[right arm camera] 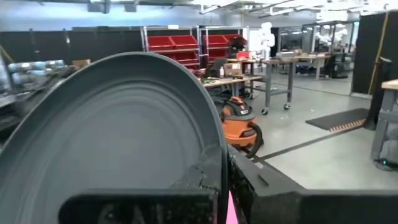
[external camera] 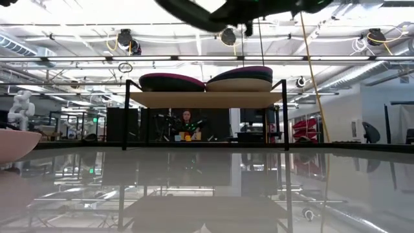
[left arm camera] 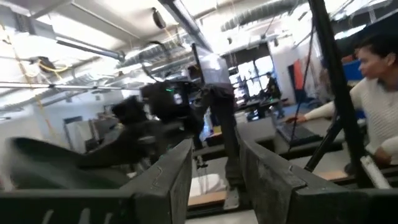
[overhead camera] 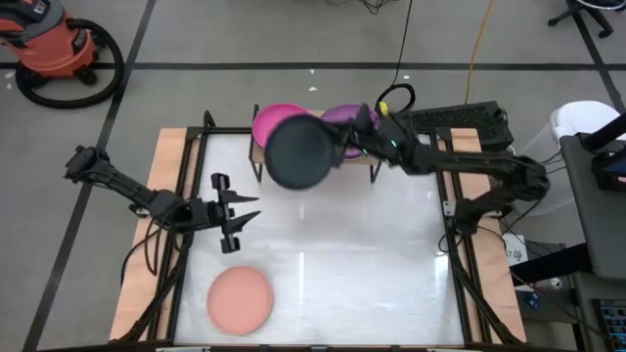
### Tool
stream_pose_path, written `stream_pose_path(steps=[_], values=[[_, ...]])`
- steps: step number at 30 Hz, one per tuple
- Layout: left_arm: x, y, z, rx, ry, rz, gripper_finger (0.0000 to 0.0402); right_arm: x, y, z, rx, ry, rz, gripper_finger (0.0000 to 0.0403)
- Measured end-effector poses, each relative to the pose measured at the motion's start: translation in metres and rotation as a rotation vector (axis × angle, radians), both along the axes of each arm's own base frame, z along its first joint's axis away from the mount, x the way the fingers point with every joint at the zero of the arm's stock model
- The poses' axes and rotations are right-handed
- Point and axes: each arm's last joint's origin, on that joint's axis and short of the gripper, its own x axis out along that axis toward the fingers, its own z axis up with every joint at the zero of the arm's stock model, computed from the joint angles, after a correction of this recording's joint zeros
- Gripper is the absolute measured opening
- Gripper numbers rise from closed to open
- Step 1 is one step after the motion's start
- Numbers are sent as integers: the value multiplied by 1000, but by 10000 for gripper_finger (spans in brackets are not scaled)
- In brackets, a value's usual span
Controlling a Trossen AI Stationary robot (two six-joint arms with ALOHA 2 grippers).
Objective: Place and stack plates onto a shelf
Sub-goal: Stack the black plate on top of the pink plate on the shelf, then stack the light orange plate on top of the black plate on the shelf
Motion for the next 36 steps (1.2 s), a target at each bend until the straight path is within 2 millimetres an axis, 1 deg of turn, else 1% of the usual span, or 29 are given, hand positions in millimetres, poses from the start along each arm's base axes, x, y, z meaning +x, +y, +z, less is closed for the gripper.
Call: stream_pose_path(steps=[4, 7, 9, 13, 18, 23, 27, 29, 32, 36], values=[[-4, 1, -12, 10, 35, 82, 143, 23, -38, 0, 27, 0, -9, 0], [-12, 7, -21, -33, 0, 116, 143, 40, -62, -9, 43, 33, -15, 0], [-18, 10, -24, -59, -43, 115, 143, 48, -75, -18, 61, 73, -38, 0], [-26, 14, -29, -87, -79, 111, 143, 55, -98, -37, 83, 111, -81, 0], [-27, 15, -30, -86, -82, 111, 142, 53, -118, -53, 105, 144, -130, 4], [-26, 17, -30, -87, -87, 125, 142, 46, -132, -57, 163, 111, -165, 14], [-25, 22, -29, -85, -92, 148, 142, 45, -134, -55, 136, 111, -169, 17], [-24, 24, -29, -90, -93, 162, 142, 46, -133, -54, 122, 106, -142, 23], [-23, 28, -29, -100, -97, 178, 142, 47, -132, -53, 115, 103, -99, 43], [-22, 31, -29, -102, -105, 167, 142, 47, -131, -55, 122, 117, -86, 86]])
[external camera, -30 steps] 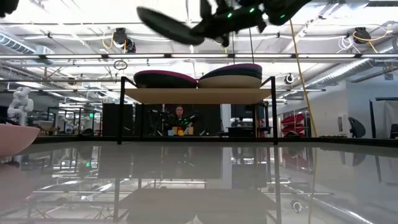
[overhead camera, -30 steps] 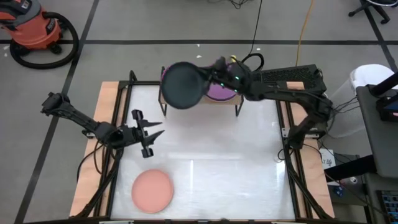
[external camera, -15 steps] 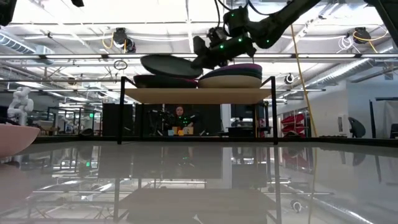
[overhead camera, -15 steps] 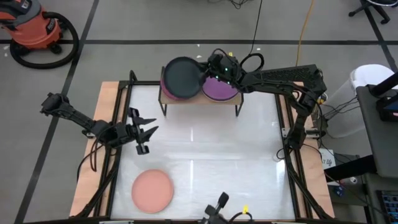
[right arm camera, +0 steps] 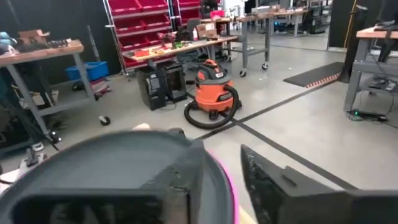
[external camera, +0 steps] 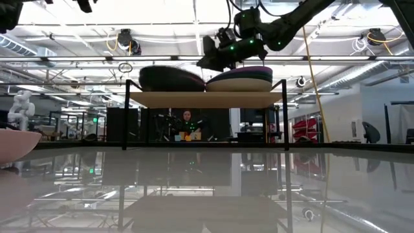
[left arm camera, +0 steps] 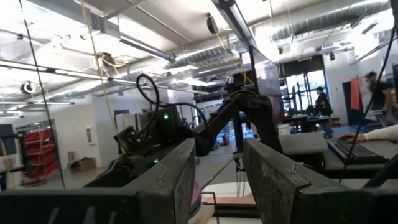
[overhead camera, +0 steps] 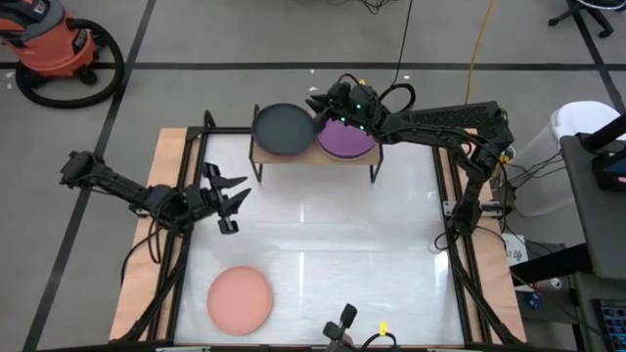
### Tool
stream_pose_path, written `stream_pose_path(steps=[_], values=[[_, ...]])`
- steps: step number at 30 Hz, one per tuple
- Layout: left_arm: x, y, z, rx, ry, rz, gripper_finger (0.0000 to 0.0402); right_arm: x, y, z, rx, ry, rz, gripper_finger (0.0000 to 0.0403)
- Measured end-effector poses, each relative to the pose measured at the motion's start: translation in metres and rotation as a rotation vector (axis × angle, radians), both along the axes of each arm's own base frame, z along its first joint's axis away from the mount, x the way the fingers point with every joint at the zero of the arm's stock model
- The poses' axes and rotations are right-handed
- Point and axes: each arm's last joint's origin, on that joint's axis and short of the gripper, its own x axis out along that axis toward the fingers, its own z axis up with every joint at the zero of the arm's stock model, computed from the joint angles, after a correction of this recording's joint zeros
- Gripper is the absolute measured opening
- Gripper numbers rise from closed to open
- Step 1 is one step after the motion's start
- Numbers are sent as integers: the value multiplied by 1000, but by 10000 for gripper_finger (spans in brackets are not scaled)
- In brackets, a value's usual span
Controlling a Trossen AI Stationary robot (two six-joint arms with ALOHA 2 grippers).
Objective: Place and stack plates onto a shelf
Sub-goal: Stack the light orange plate on top of the black plate on the shelf
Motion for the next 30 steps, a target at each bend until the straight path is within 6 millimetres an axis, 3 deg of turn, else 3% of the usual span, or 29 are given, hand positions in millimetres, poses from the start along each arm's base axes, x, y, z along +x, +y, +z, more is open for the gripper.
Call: stream_pose_path(steps=[4, 8, 14, 19, 24, 30], values=[[1, 1, 0, -14, -6, -17, 142, -4, 5, 7, 15, 9, 58, 129], [4, 1, -2, -41, 39, -13, 142, -17, 19, 33, 31, -10, 224, 152], [24, -7, 13, -106, 315, 27, 142, -56, 67, 88, -50, 49, 350, 150], [50, -18, 20, -165, 462, 7, 142, -90, 115, 118, -119, 123, 443, 144], [75, -26, 11, -148, 634, -15, 143, -119, 156, 130, -93, 182, 531, 144], [86, -29, -6, -290, 948, -217, 143, -142, 194, 133, -96, 287, 503, 144]])
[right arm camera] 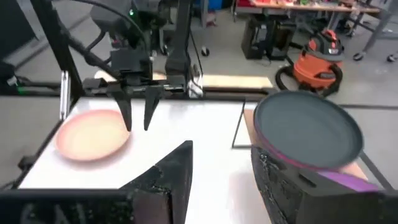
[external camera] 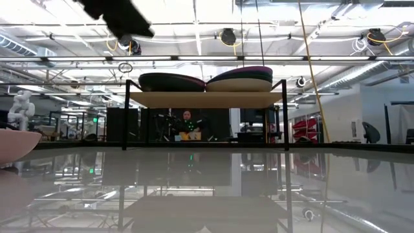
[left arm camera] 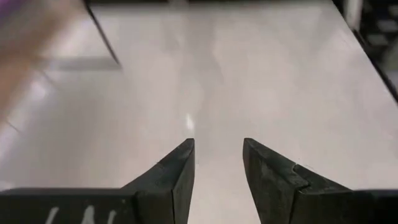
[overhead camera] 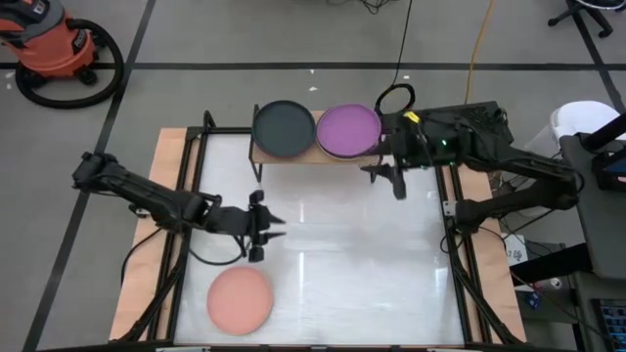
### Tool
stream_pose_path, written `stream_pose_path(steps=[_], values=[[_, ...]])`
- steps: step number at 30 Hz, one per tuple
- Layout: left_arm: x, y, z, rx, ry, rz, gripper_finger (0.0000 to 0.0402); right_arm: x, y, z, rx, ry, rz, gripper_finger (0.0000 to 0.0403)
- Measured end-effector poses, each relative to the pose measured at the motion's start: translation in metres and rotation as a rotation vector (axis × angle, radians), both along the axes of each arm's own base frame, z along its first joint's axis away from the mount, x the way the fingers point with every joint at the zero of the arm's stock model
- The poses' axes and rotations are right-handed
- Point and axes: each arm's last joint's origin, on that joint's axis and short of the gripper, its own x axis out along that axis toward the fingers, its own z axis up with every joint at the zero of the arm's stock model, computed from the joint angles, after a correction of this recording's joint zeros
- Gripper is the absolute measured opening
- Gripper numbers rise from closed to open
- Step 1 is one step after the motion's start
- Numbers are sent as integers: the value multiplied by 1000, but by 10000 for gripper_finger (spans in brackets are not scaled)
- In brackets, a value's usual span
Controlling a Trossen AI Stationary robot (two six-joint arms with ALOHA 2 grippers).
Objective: Place and stack plates onto a shelf
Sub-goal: Stack the light orange plate on top of the black plate on the shelf
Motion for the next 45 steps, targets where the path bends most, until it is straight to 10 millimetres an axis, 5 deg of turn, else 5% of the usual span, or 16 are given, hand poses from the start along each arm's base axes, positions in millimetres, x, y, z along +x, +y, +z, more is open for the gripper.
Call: stream_pose_path(steps=[9, 23, 39, 45], values=[[-3, -7, -33, -270, 370, -69, 143, -5, 35, -31, -10, 76, 6, 144], [0, -41, -80, -324, 675, -186, 143, 0, 66, -96, 86, 92, 98, 144], [-17, -34, -120, -338, 757, -161, 140, -2, 82, -98, 72, 64, 91, 144], [-16, -31, -121, -314, 748, -170, 81, -2, 83, -98, 62, 64, 89, 144]])
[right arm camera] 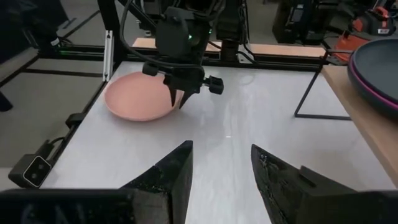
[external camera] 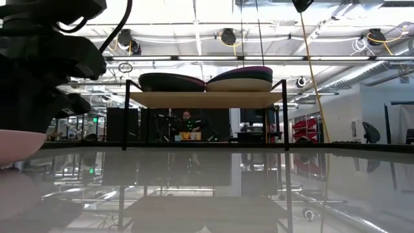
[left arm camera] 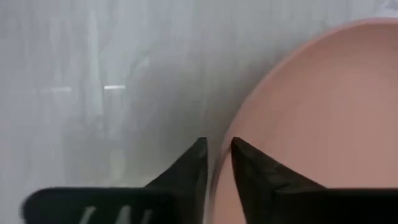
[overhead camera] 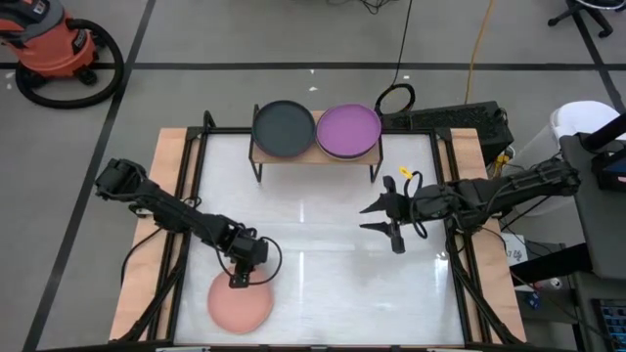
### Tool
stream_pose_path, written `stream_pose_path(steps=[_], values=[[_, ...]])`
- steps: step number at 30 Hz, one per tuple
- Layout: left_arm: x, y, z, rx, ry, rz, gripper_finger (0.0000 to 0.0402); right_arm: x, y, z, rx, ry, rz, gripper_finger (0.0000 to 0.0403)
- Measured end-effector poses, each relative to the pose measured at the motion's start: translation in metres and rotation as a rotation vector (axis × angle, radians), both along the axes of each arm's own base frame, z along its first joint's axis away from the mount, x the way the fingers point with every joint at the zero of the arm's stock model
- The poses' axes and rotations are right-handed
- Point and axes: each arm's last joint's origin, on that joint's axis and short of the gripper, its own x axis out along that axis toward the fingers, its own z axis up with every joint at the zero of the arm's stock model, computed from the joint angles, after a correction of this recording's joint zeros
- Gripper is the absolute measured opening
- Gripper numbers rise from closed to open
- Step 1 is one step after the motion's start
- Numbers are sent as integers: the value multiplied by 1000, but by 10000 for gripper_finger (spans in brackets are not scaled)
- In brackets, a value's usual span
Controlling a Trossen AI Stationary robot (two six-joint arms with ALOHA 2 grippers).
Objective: Place and stack plates onto a shelf
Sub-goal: Stack the light orange plate on top of the black plate on the shelf
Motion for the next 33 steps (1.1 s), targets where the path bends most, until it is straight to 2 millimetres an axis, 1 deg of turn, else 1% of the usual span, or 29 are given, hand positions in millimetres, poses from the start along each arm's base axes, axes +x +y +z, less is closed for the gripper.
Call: stream_pose_path(steps=[4, 5, 9, 11, 13, 15, 18, 21, 23, 26, 28, 29, 31, 33], values=[[2, 3, 0, -24, 0, -27, 24, 0, 0, 0, 0, 0, 0, 144], [3, 5, 1, -38, -2, -30, 15, 0, 0, 0, 0, 0, 0, 144], [7, 13, 3, -44, -13, -42, 10, 0, 0, 0, 4, 2, -2, 144], [13, 19, 9, -33, -36, -60, 10, 0, 0, 0, 4, 2, -2, 144], [18, 29, 21, -5, -52, -73, 10, 0, 0, 0, 4, 2, -3, 144], [25, 42, 39, 20, -84, -77, 10, 0, 0, 0, 4, 3, -3, 144], [31, 68, 75, 97, -140, -49, 10, 0, 0, 0, 3, 3, -2, 144], [33, 99, 122, 201, -257, 7, 10, 0, 0, -1, -3, 5, 0, 144], [32, 122, 157, 269, -366, 68, 10, 0, 0, -1, -18, 4, 6, 144], [24, 161, 204, 365, -508, 196, 10, 0, 0, -1, -41, 3, 16, 144], [17, 187, 231, 415, -584, 307, 10, 0, 0, -1, -57, 2, 23, 144], [13, 199, 240, 435, -600, 361, 10, 0, 0, -1, -66, 1, 26, 144], [8, 223, 252, 457, -613, 467, 10, 0, 0, -1, -80, 0, 31, 144], [2, 248, 258, 461, -618, 564, 10, 0, 0, -1, -94, -1, 37, 144]])
